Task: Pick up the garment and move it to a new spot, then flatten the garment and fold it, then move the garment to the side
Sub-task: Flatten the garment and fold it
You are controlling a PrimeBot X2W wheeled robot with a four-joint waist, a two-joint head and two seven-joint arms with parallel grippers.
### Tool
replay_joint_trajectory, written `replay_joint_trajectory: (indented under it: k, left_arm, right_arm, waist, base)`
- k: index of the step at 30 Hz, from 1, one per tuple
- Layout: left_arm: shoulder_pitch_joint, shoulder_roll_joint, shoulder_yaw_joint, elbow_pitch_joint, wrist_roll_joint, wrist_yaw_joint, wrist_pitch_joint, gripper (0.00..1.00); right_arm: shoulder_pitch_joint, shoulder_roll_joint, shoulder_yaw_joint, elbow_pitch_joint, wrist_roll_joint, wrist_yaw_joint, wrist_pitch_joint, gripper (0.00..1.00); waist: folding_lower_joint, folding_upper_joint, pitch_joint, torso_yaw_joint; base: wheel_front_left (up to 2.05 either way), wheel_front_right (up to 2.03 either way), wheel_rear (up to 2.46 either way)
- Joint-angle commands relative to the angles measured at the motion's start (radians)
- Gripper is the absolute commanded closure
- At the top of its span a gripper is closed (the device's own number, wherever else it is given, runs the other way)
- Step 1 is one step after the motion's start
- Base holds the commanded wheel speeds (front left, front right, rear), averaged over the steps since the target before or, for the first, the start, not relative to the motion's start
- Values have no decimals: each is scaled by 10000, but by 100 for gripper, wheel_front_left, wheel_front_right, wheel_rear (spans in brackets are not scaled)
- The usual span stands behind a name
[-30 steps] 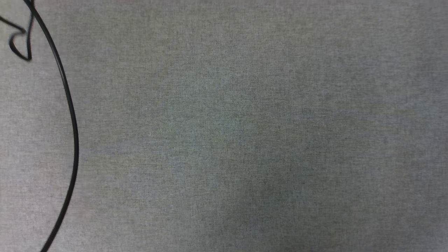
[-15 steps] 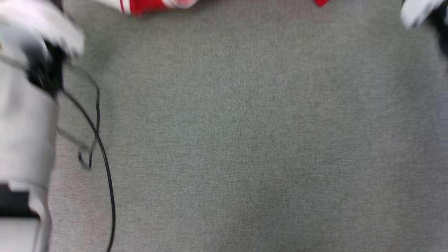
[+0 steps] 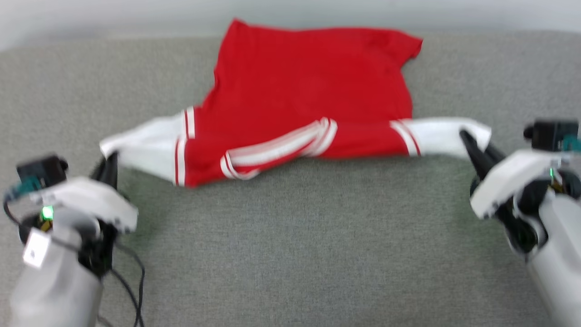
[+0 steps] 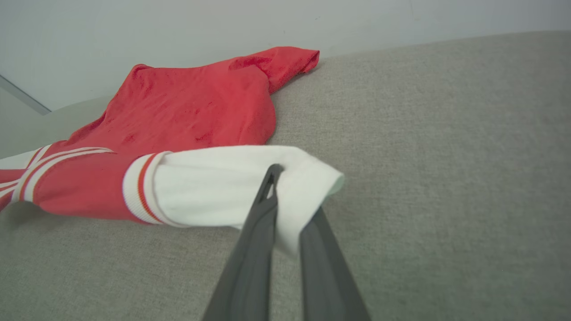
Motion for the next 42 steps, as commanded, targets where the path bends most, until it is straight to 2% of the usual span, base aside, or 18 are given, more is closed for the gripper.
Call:
replay_joint_trajectory:
  k: [1, 3, 6, 10, 17, 23, 28, 29, 30, 31, 36, 42]
  left_arm:
    - [811, 114, 47, -456, -27, 232, 13, 100]
    - [1616, 270, 92, -1033, -67, 505, 105, 100]
    - [2912, 358, 249, -2081, -213, 1041, 251, 100]
    - [4562, 385, 363, -3670, -375, 1799, 568, 100]
    - [7018, 676, 278, -5828, -433, 2843, 1356, 100]
    - [8275, 832, 151, -6934, -318, 3397, 1679, 100]
    - [8570, 860, 31, -7455, -133, 3534, 1588, 100]
    - [8529, 830, -18, -7507, -105, 3550, 1598, 100]
    - [8447, 807, -75, -7556, -40, 3538, 1581, 100]
    - [8352, 783, -108, -7621, -2, 3525, 1528, 100]
    - [7969, 599, -265, -7842, 180, 3481, 1293, 100]
    - [7297, 511, -431, -8071, 606, 3422, 860, 100]
  right_arm:
    - [716, -179, -225, -156, 40, -17, 10, 100]
    - [1353, -202, -383, -335, -212, -17, 14, 100]
    - [2298, 102, -650, -681, -339, -17, 209, 100]
    - [3524, 404, -1222, -1077, -642, -17, 443, 100]
    - [5785, 897, -2405, -2279, -1463, -17, 1007, 100]
    - [7514, 1439, -3398, -3549, -2270, -18, 1902, 100]
    - [8283, 1895, -3918, -4377, -2841, -18, 2485, 100]
    - [8341, 1943, -3989, -4493, -2916, -18, 2539, 71]
    - [8312, 2090, -4081, -4604, -2856, -18, 2573, 25]
    - [8233, 2127, -4133, -4734, -2895, -16, 2546, 0]
    - [7680, 2170, -4574, -5033, -2837, -14, 2376, 0]
    - [5926, 1838, -5273, -4672, -2642, -14, 2489, 0]
  waist:
    - [4, 0, -648, -35]
    - [4, 0, -980, -71]
    - [4, 0, -1371, -156]
    - [4, 0, -1784, -181]
    - [4, 0, -2504, -37]
    - [4, 0, -2803, 160]
    - [4, 0, -2772, 341]
    - [4, 0, -2731, 388]
    - [4, 0, -2700, 429]
    - [4, 0, -2671, 471]
    - [4, 0, -2445, 710]
    - [4, 0, -1747, 1002]
  base:
    - [0, 0, 0]
    - [0, 0, 0]
    - [0, 0, 0]
    - [0, 0, 0]
    - [0, 0, 0]
    - [0, 0, 0]
    - [0, 0, 0]
    - [0, 0, 0]
    - [0, 0, 0]
    - [0, 0, 0]
    - [0, 0, 0]
    - [0, 0, 0]
